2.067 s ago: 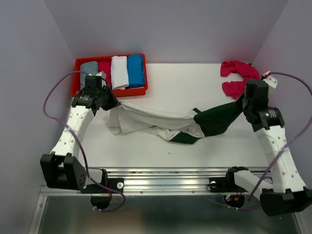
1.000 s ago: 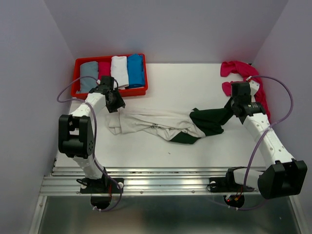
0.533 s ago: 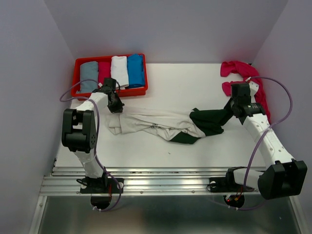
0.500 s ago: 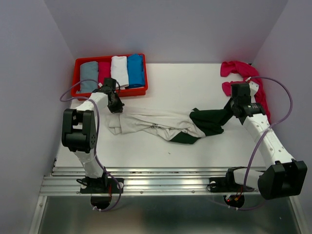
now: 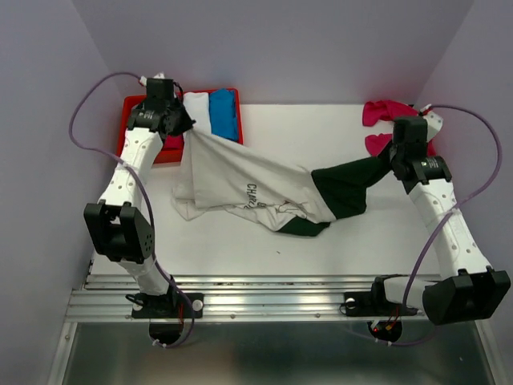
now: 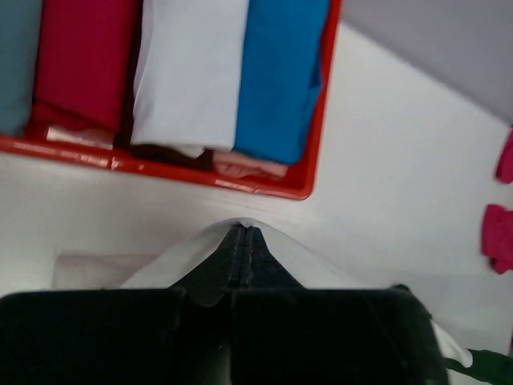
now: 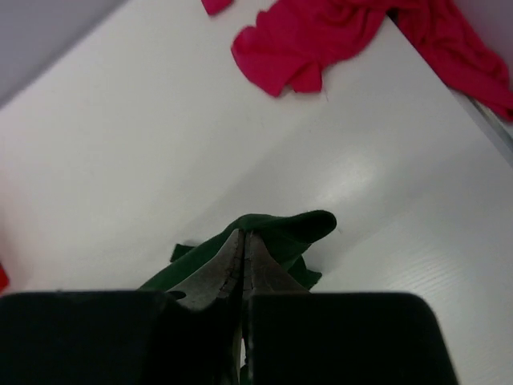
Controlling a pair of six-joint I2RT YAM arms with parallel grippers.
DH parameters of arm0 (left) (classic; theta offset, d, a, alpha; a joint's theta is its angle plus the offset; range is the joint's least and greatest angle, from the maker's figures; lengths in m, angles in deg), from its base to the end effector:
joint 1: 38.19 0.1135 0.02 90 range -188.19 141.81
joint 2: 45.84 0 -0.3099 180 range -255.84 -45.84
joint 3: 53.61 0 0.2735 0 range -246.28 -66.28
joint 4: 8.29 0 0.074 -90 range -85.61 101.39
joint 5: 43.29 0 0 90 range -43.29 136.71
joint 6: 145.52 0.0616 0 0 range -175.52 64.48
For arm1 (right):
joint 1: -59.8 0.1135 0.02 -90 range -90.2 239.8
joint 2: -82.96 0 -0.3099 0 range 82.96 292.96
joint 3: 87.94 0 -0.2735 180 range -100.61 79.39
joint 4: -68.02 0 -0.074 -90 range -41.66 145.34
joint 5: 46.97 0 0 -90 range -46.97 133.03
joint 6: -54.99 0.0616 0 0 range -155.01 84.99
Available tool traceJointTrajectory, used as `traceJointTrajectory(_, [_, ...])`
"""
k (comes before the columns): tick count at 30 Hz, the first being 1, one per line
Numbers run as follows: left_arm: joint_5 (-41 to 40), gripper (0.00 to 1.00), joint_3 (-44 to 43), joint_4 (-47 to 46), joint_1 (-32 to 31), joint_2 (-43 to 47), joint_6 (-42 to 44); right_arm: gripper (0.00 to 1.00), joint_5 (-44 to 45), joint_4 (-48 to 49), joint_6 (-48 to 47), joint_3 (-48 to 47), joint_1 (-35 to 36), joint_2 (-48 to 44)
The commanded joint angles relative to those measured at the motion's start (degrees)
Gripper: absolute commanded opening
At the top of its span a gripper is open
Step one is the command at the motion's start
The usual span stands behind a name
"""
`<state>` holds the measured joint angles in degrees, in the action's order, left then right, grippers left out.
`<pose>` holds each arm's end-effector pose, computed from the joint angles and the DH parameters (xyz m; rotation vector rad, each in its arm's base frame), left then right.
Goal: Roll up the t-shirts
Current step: Flatten out the T-shirt at the center of the board.
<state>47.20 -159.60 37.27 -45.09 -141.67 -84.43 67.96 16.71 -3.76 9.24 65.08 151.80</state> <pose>0.4280 -0.0523 0.3915 -0.4174 2.1721 -0.3600 0.2780 -0.0004 0.3898 0.7099 2.0351 -0.1174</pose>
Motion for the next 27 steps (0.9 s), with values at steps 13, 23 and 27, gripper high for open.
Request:
traceJointTrajectory(13, [25.41, 0.0, -42.22, -3.25, 6.46, -2.27, -2.38, 0.01, 8.11, 0.31, -10.85, -53.07, -3.52, 7.9])
traceJointTrajectory(23, [28.52, 0.0, -10.58, -5.45, 8.48, 13.89, 0.51, 0.01, 9.87, -4.07, -7.43, -22.0, -3.52, -12.39])
traceJointTrajectory(27, [24.04, 0.0, 9.26, -3.09, 8.48, 23.92, 3.76, 0.01, 8.39, -12.33, -1.56, -5.47, -3.52, -21.27])
